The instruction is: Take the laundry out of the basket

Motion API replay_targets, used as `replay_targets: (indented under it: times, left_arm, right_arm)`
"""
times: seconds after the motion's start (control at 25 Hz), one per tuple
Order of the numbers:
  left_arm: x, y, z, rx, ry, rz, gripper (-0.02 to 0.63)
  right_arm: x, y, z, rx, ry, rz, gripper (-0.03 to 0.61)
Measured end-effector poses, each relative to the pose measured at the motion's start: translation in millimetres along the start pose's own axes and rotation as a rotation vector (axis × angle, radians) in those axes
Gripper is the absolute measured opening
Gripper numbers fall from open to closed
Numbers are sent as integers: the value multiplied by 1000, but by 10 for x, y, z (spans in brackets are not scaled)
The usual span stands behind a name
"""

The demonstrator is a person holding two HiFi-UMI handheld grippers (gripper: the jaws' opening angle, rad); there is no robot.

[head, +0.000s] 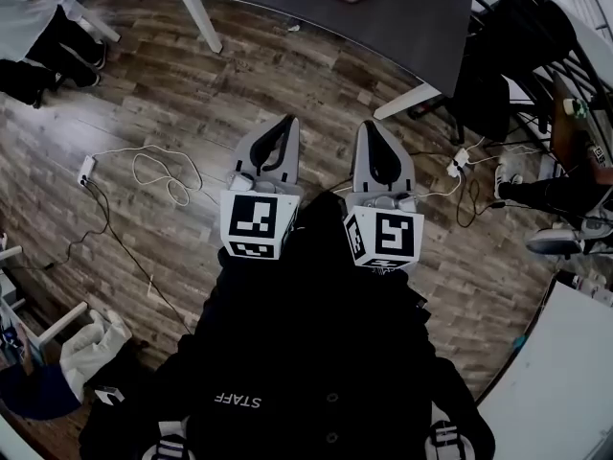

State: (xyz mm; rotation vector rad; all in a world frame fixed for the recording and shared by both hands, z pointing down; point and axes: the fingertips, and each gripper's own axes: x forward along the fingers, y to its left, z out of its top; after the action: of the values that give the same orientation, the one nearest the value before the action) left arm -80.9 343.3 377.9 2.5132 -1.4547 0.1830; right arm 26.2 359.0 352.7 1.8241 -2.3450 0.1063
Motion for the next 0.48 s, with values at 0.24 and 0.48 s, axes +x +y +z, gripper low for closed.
replay_targets:
  times: [0.24,0.48]
  left_arm:
    - [-13,244,-78,-29,13,42,-2]
    - [230,398,-212,-44,46,67,-3]
  right_arm:
    - [115,1,-22,-4,7,-4,15]
    - [439,-201,-116,18,14,-20,15]
